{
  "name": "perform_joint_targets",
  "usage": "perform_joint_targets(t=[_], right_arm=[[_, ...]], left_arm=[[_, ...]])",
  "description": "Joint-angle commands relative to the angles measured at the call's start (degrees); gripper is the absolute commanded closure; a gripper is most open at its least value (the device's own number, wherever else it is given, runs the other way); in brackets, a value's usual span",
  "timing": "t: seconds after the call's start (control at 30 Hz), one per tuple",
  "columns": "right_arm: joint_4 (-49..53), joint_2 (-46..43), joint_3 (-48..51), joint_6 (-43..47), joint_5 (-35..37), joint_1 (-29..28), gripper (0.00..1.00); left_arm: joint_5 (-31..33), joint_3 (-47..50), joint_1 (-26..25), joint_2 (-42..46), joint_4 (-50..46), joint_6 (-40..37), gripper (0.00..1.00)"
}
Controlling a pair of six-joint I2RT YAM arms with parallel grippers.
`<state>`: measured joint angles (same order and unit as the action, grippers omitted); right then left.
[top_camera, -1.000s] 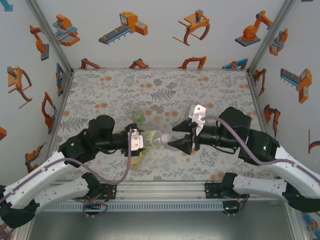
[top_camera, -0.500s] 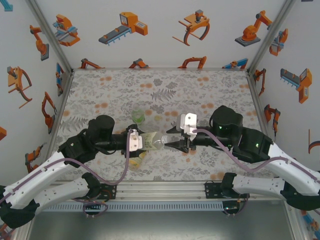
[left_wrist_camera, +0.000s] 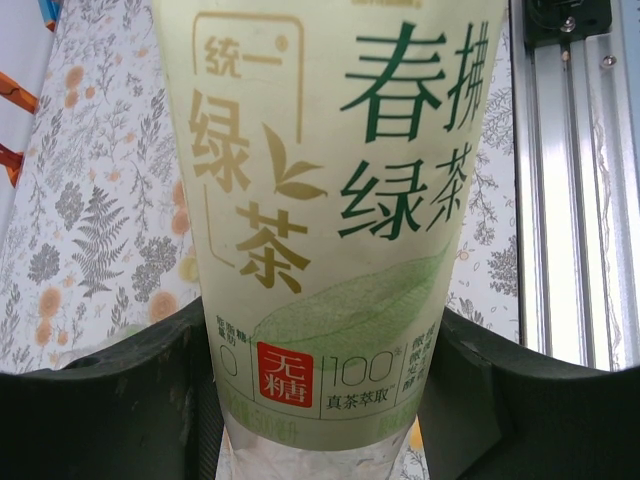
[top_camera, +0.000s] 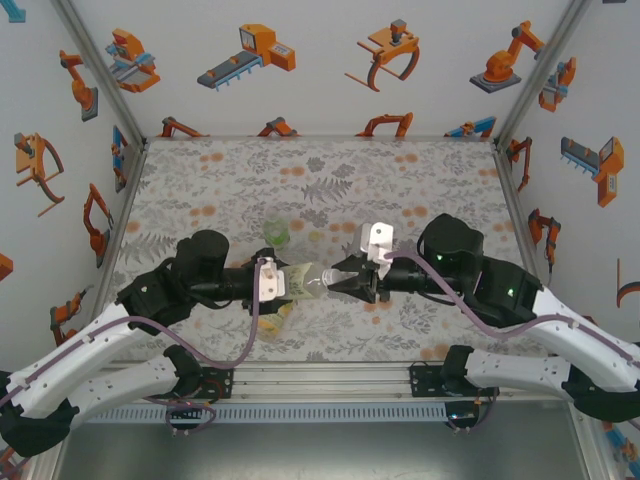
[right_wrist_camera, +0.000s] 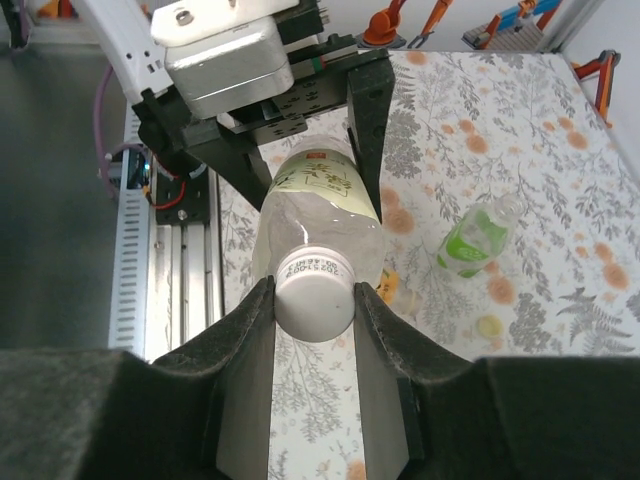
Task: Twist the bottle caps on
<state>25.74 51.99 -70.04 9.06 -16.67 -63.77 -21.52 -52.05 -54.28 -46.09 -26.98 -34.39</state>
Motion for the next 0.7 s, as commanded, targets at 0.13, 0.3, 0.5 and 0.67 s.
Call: perform_joint_targets(t=[0.13, 0.3, 0.5, 0.67], right_arm=[[-7.5, -1.5, 4.4, -39.3, 20.5, 0.2, 1.0], [2.7, -1.5, 4.2, -71.8, 30.5, 0.2, 1.0], [7.5, -0.2, 2.9, -81.2, 31.5, 0.2, 1.0], [5.0, -0.8, 3.1, -76.5, 31.7, 0.2, 0.94]], left_arm=[[2.1, -0.4, -0.1, -0.9, 2.9, 0.0, 1.0], [4.2, -0.5, -0.1, -1.6, 4.1, -0.8, 1.0], [4.5, -0.5, -0.1, -2.7, 5.0, -1.6, 1.0], [3.5, -1.0, -0.1, -3.7, 4.7, -2.0, 1.0]])
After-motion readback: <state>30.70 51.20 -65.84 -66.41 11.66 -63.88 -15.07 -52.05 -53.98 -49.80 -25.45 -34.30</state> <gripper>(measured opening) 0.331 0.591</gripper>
